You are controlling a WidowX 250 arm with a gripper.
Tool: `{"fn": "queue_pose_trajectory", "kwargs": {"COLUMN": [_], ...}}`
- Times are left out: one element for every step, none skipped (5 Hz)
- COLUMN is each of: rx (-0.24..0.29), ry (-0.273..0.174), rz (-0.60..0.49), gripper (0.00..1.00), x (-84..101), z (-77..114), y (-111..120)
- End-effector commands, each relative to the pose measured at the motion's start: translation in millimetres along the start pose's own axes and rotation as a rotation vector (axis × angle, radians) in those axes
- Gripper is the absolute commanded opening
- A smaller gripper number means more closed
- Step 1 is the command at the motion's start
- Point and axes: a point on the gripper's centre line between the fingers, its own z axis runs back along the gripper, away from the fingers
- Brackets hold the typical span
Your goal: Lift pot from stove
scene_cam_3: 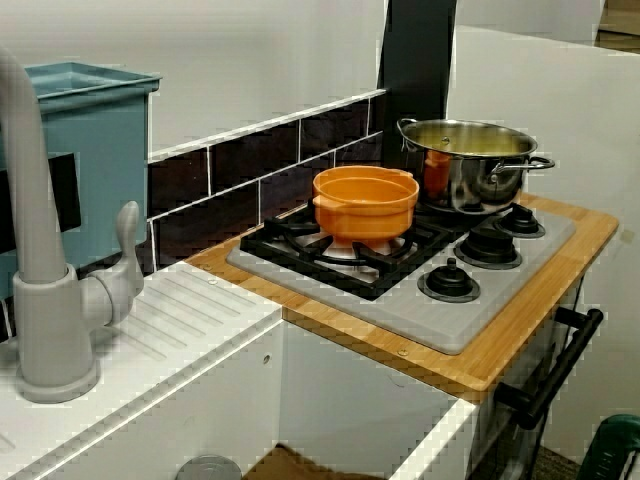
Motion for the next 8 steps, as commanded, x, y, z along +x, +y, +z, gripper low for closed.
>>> {"fn": "queue_pose_trajectory", "kwargs": {"rx": [0.044,0.0,-0.055,-0.051,-0.04,-0.037,-0.029,0.013], "ry": [-0.052,-0.123,-0.152,-0.19,-0.19,-0.188,-0.192,-0.184], "rz": [-0.521,-0.766,-0.938,-1.045,-1.067,-1.044,-0.978,-0.949], "gripper": [1.0,1.0,1.0,1.0,1.0,1.0,1.0,1.0], "x": [39.0,53.9,73.2,76.8,84.8,94.6,107.7,123.2], "z": [-5.3,-14.8,-21.5,-26.5,-36.6,-41.4,-42.5,-48.3], "y": [9,17,26,30,34,37,33,28]}}
